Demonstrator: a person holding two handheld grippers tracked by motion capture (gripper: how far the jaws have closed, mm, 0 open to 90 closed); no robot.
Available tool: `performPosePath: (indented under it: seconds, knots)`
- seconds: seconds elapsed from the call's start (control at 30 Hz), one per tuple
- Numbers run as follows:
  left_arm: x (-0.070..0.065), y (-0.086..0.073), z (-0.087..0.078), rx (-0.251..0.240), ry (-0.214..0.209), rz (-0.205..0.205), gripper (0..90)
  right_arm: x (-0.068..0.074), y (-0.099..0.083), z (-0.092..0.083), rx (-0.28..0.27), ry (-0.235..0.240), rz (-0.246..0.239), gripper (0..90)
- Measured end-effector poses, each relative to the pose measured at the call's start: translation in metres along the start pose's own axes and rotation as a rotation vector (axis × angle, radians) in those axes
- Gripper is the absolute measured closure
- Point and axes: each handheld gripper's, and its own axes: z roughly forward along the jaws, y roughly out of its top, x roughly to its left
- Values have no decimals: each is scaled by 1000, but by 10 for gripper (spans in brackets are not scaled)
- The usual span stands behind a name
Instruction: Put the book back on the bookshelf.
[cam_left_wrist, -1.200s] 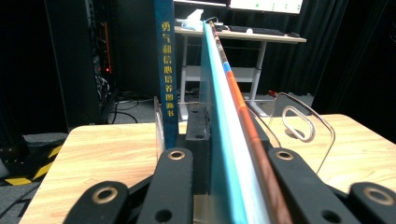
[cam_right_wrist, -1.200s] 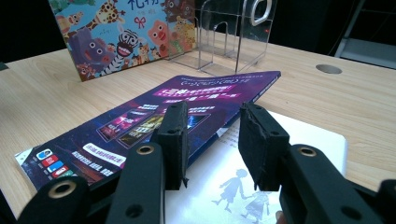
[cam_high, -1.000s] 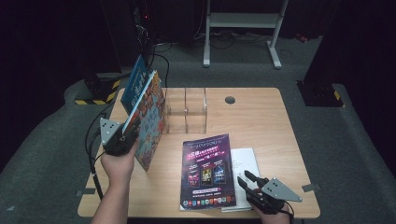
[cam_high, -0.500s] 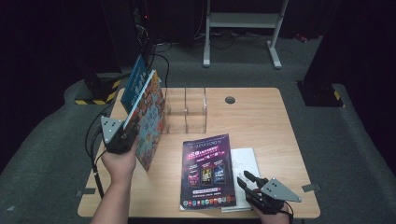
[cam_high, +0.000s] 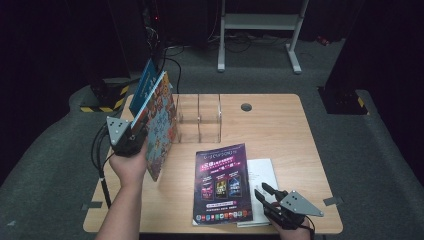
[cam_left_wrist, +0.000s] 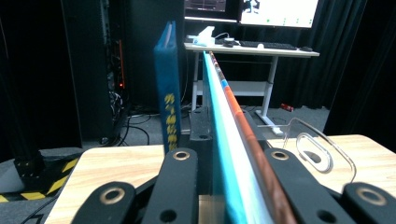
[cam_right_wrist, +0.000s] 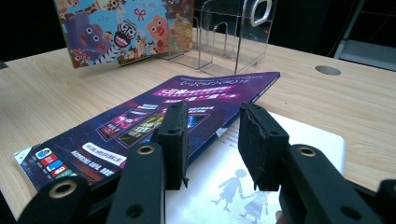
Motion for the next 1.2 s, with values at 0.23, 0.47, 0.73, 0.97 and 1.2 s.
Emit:
performPosePath:
  seconds: [0.23, 0.47, 0.73, 0.97, 1.2]
  knots:
    - [0, 4, 8, -19, 12, 5, 815, 0, 0, -1, -1, -1, 3, 627]
    - [-6, 1, 19, -20, 19, 11, 815, -1, 1, -2, -4, -2, 3, 629]
    - [-9, -2, 27, -34, 17, 5, 815, -1, 0, -3, -8, -1, 2, 630]
    - [-8, -6, 28, -47, 23, 1, 814, -1, 0, -3, -5, 3, 4, 631]
    - [-4, -11, 27, -63, 26, -17, 813, 0, -1, -2, -1, 5, 4, 635]
